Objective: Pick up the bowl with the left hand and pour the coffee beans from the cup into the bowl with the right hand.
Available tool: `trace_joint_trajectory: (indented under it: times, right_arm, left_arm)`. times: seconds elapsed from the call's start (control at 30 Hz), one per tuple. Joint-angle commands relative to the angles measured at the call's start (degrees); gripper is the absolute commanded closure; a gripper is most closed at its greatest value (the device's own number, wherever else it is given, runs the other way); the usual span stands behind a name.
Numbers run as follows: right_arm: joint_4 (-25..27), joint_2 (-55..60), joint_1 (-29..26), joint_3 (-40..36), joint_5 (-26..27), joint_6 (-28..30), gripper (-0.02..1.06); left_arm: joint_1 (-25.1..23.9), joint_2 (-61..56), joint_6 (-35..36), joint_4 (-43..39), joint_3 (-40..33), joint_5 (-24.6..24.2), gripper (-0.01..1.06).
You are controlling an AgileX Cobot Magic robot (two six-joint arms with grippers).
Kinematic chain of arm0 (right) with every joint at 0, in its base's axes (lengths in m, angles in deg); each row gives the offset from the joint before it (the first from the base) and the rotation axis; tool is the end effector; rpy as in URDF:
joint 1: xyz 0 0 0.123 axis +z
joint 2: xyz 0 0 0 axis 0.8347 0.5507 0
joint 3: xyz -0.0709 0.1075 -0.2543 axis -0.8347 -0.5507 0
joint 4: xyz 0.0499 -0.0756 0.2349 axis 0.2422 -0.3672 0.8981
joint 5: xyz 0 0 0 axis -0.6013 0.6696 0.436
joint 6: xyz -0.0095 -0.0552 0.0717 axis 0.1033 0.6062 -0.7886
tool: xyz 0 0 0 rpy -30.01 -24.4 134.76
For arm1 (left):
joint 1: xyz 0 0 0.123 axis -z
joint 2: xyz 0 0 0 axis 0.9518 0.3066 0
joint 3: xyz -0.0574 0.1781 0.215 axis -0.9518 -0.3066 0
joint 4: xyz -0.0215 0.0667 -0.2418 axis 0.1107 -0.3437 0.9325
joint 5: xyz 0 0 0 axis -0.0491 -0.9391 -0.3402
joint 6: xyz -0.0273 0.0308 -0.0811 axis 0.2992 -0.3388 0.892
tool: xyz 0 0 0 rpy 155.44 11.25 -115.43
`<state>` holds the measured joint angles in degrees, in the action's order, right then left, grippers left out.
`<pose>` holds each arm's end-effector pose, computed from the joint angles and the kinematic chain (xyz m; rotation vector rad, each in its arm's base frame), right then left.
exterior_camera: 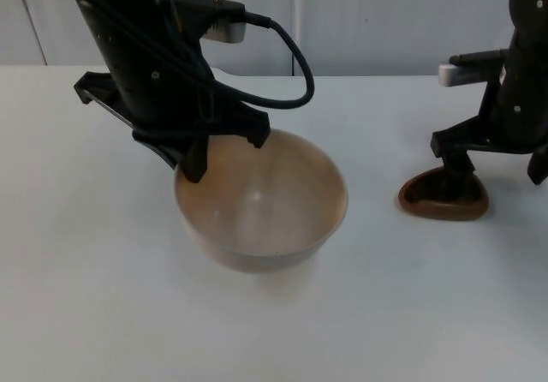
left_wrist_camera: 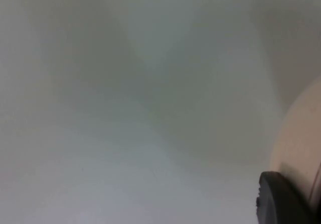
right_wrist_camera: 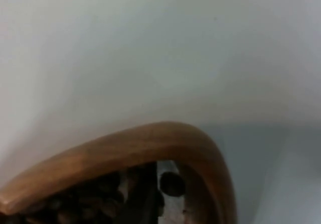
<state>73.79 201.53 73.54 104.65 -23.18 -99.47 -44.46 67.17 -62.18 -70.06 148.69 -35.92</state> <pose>0.4330 0.1215 0.1049 -0.2517 2.9509 -0.1133 0.3321 -0.1748 0.1854 0.5787 2.8594 -0.1028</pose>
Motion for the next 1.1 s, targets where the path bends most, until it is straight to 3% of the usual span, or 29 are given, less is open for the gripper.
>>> trace_joint_trajectory:
  times: [0.0, 0.4, 0.57, 0.73, 0.9, 1.07]
  right_arm:
    - [0.0, 0.4, 0.7, 0.2, 0.3, -0.2, 0.15]
    - [-0.3, 1.1, 1.0, 0.2, -0.1, -0.8, 0.15]
    - [1.9, 1.1, 1.0, 0.2, 0.8, -0.8, 0.17]
    - [2.6, 1.1, 1.0, 0.2, 1.4, -0.8, 0.3]
    - [2.6, 1.1, 1.0, 0.2, 1.5, -0.4, 0.5]
    - [1.3, 1.1, 1.0, 0.2, 2.0, 0.8, 0.6]
  left_arm:
    - [0.2, -0.3, 0.4, 0.0, -0.3, 0.2, 1.05]
    - [0.2, -0.3, 0.4, 0.0, -0.3, -0.2, 1.05]
    - [0.2, -0.3, 0.4, 0.0, -0.3, -0.2, 1.05]
    - [0.2, -0.3, 0.4, 0.0, -0.3, -0.3, 1.05]
    - [0.2, -0.3, 0.3, 0.0, -0.3, -0.2, 1.05]
    - [0.2, -0.3, 0.3, 0.0, -0.3, -0.2, 1.05]
